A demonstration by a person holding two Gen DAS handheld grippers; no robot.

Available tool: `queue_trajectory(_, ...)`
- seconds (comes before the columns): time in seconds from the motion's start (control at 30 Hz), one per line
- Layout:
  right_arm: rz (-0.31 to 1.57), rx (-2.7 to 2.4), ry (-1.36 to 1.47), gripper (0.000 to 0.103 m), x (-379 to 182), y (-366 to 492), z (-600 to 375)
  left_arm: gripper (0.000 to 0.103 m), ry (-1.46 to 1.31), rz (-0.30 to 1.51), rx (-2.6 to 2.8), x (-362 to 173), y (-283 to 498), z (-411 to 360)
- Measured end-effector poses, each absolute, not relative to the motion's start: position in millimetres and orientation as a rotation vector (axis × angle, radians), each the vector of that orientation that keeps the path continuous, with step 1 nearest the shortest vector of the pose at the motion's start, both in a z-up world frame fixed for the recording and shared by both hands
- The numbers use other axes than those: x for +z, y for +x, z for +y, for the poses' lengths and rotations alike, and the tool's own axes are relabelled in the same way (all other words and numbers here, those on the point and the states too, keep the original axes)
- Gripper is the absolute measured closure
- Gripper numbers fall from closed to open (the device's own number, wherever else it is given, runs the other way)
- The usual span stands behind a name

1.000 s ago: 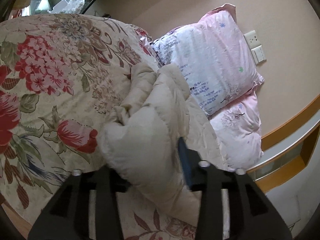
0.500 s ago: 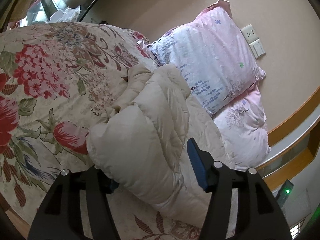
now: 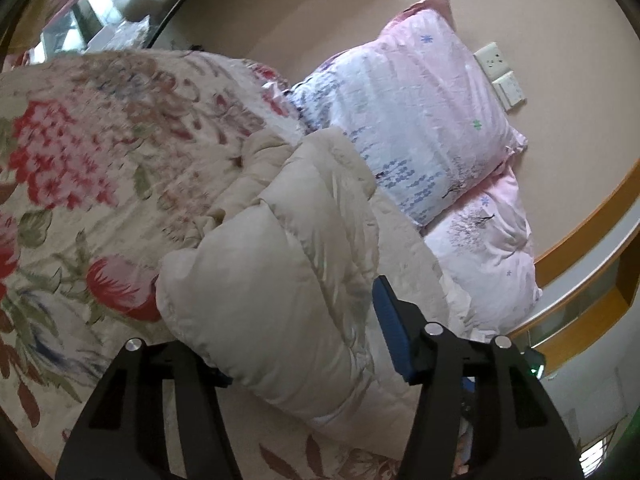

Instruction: Fold large clothes

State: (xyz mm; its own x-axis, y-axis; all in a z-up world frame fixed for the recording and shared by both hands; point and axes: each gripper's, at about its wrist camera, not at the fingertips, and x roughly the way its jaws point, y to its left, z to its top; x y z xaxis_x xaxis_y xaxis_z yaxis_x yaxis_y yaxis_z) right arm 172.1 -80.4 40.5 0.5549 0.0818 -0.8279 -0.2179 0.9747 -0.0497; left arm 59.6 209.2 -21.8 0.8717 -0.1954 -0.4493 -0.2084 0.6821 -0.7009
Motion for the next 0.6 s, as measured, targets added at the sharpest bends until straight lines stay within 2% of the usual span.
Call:
queue_trajectory(0.17, 0.973, 0.172, -0.178, 0.032, 34, 172, -77, 0.062, -0.747, 0.453, -0.059, 5, 65, 196)
queue_trajectory(0.37, 0.976, 0.181, -0.167, 0.031, 32, 173, -79, 0.062, -0.661, 0.360, -0.225, 45, 74, 160)
queue_trajectory(0.6, 0.984, 0.194, -0.157, 0.030, 31, 174, -80, 0.062, -0.606, 0.331, -0.445, 73, 88, 102)
